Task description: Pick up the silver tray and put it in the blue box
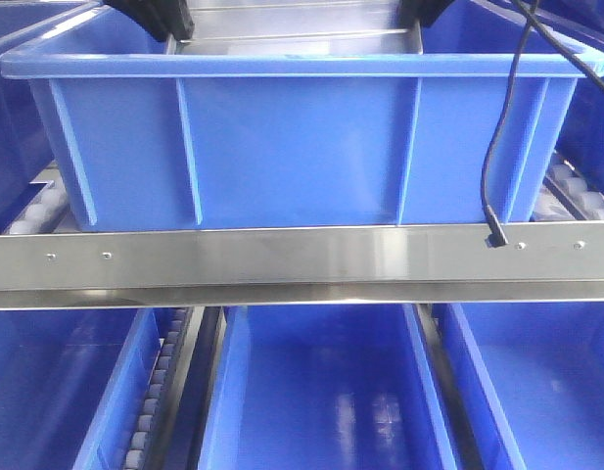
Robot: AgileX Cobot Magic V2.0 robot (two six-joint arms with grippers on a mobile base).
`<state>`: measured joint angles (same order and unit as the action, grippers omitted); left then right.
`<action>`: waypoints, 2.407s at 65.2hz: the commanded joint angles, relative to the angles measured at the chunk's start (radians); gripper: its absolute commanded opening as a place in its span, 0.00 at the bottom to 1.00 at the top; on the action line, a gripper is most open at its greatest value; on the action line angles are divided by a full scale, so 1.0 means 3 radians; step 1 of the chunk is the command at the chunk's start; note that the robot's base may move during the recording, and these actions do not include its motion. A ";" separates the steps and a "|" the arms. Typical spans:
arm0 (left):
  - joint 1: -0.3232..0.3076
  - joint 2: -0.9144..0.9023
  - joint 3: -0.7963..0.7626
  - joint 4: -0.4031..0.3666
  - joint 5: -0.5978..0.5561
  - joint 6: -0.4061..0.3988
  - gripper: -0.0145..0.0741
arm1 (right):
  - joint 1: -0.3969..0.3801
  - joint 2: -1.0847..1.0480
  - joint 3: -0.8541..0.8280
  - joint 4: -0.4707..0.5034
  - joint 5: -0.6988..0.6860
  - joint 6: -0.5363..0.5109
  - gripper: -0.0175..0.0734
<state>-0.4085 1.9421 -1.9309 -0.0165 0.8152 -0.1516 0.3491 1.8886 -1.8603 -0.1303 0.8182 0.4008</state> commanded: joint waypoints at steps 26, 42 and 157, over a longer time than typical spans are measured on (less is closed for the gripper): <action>0.0083 -0.0187 -0.0153 -0.0441 -0.0344 -0.0001 0.55 | 0.0040 -0.0185 -0.0146 0.0396 -0.0437 -0.0061 0.84; 0.0164 -0.0187 -0.0153 -0.0440 -0.0260 -0.0001 0.55 | -0.0032 -0.0185 -0.0146 0.0358 -0.0441 -0.0061 0.82; 0.0028 -0.2327 0.2801 0.0017 -0.2668 -0.0093 0.16 | 0.0308 -0.2064 0.2183 0.0315 -0.2818 -0.0868 0.25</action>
<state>-0.3927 1.3351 -1.1227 -0.0629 0.1459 -0.1817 0.4433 1.3634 -1.2596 -0.0214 0.1365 0.1556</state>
